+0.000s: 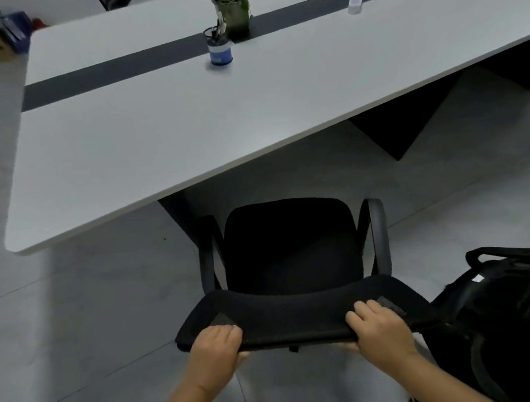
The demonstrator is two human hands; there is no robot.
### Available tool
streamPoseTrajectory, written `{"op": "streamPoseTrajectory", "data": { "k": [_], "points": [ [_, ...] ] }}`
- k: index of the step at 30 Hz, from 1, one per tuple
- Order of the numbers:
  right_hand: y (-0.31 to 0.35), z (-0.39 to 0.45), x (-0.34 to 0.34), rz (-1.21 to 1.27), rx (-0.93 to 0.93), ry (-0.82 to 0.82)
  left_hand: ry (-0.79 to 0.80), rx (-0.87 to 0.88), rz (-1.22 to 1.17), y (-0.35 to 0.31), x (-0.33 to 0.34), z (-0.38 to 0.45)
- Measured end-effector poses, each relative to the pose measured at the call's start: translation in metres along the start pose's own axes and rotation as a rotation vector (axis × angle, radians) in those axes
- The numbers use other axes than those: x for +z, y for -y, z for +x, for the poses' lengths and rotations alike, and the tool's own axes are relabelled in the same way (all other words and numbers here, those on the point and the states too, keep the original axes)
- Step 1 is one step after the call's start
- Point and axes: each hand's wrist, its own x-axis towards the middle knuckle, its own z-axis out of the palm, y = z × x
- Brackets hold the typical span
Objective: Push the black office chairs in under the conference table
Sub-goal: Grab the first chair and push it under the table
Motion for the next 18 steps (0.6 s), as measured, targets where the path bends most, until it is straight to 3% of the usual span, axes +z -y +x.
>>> {"op": "streamPoseTrajectory", "data": {
  "k": [12, 18],
  "points": [
    [-0.091, 0.152, 0.01, -0.1, -0.145, 0.12, 0.018, -0.15, 0.017, 0.032, 0.036, 0.125],
    [-0.119, 0.225, 0.019, -0.096, -0.202, 0.176, 0.264, -0.205, 0.062, 0.058, 0.046, 0.177]
  ]
}}
